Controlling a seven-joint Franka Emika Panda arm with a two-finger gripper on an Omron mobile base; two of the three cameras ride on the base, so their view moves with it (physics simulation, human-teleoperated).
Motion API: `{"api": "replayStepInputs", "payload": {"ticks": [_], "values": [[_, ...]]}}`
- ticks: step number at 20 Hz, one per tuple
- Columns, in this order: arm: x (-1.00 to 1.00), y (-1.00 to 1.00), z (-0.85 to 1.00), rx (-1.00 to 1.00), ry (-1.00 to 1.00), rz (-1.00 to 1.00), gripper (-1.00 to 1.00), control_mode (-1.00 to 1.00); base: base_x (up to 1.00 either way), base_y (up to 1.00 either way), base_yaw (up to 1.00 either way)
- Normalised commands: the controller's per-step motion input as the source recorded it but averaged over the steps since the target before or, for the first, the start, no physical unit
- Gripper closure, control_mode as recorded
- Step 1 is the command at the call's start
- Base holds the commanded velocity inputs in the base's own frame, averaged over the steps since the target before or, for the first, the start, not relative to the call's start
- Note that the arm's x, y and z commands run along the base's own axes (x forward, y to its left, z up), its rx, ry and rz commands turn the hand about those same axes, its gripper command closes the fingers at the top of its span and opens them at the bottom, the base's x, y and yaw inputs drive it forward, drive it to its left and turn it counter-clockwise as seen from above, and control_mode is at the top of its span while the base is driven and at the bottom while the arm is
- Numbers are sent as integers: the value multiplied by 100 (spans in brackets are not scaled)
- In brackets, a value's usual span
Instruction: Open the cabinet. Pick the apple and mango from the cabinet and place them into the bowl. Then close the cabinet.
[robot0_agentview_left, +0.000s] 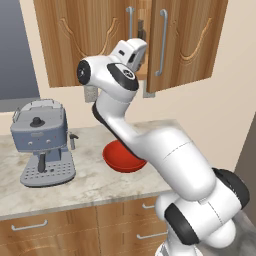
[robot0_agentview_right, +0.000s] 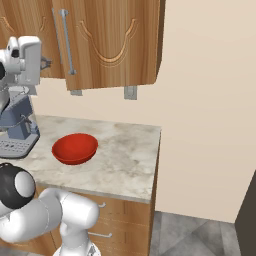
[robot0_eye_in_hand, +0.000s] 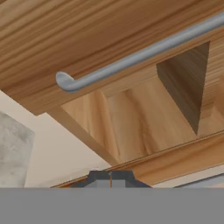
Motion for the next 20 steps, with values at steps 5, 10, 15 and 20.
{"api": "replayStepInputs", "payload": {"ticks": [5, 10, 15, 20], "values": [[14, -15, 0, -6, 0, -11, 100, -100, 0, 0, 0], [16, -14, 0, -6, 0, -11, 100, -100, 0, 0, 0], [16, -10, -1, -5, 0, -10, 100, -100, 0, 0, 0], [6, -14, 0, -5, 0, -11, 100, -100, 0, 0, 0]]}}
